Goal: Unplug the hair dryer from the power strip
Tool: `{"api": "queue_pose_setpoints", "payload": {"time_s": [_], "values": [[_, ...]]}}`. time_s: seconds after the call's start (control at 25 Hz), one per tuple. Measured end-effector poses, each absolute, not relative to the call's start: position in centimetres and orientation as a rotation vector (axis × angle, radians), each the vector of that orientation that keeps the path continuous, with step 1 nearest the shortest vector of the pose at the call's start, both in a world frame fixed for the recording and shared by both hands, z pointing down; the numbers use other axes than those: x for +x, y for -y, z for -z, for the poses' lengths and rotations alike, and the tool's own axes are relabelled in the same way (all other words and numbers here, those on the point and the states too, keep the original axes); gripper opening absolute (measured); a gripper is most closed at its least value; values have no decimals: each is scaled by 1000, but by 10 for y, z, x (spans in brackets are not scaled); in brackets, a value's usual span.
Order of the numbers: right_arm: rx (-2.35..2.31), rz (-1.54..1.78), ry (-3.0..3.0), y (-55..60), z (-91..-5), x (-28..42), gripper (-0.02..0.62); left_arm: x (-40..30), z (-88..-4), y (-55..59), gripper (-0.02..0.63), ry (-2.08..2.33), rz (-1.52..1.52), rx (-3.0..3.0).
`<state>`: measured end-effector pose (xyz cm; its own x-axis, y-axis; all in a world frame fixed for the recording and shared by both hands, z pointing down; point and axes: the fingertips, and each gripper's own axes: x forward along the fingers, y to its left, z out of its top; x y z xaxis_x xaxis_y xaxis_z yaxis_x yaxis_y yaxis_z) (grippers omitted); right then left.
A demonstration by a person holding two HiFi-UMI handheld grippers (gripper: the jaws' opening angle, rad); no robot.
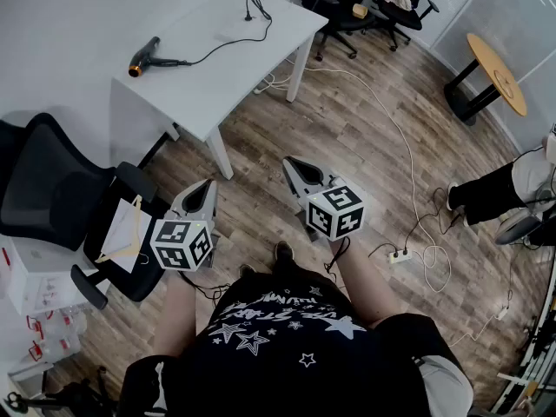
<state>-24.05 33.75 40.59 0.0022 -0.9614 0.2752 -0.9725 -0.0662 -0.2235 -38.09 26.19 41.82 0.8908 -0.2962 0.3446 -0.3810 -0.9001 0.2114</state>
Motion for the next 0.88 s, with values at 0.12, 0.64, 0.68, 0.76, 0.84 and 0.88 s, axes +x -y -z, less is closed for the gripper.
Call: {"api": "queue_pose_setpoints", "payload": {"time_s": [0.12,0.64,0.68,0.76,0.84,0.88], "values": [[2210,-544,2122,-339,-405,-239,8,-380,-419,-264,8,509,-445,2783],[2246,-558,2061,-331,-417,-254,8,-405,-445,-261,9,499,-492,2729],[2261,-556,2045,-331,-419,-255,8,-407,-448,-260,9,492,-496,2726],[2282,-564,2027,-334,-423,-258,8,-408,-455,-259,9,471,-505,2716],[2296,-588,2020,-340,-428,-262,8,-409,-463,-261,9,445,-519,2703],[2306,-606,2013,-344,-431,-263,8,-409,-467,-262,9,436,-525,2698]]}}
